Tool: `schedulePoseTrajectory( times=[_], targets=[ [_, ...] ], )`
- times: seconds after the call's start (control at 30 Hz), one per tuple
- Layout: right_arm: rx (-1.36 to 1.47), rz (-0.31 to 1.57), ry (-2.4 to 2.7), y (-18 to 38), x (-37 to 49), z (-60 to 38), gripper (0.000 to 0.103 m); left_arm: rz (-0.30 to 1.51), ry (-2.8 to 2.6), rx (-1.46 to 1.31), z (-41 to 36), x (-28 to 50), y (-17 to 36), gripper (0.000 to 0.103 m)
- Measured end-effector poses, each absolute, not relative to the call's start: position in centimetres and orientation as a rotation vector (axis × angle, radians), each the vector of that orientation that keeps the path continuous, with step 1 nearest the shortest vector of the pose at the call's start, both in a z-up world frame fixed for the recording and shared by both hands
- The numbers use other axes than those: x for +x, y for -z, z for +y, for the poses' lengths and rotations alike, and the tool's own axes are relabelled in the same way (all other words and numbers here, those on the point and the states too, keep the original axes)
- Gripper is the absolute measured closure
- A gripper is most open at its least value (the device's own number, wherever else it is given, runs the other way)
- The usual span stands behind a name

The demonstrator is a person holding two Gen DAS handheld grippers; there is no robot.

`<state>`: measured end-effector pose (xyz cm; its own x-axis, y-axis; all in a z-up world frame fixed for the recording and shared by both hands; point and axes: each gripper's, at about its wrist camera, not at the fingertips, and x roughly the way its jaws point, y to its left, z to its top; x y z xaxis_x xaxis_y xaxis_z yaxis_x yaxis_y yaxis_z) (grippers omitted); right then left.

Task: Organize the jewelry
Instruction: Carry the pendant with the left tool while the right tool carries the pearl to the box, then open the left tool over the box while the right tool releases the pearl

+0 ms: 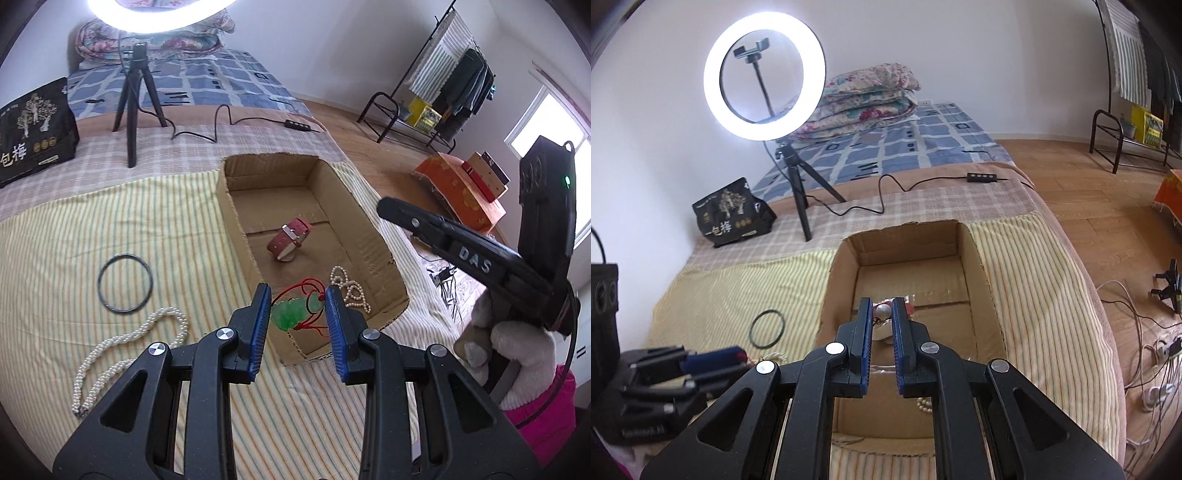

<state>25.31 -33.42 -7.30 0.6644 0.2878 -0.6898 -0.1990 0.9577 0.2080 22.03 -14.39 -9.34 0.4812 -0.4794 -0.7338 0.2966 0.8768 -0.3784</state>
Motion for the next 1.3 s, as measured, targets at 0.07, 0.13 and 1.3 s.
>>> schedulePoseTrajectory(
  times=[0.07,0.13,1.3],
  targets=[
    [0.125,0.807,-0.265,7.7,26.0,-33.6,0.094,0.964,0.478,-0.203,-15.1,22.2,9.7,0.073],
    [0.128,0.815,-0.252,8.0,26.5,-33.9,0.094,0.97,0.481,-0.199,-15.7,22.4,10.0,0.073],
    [0.157,0.846,-0.103,9.3,29.1,-35.7,0.042,0.986,0.488,-0.103,-18.4,22.1,11.3,0.055]
  ],
)
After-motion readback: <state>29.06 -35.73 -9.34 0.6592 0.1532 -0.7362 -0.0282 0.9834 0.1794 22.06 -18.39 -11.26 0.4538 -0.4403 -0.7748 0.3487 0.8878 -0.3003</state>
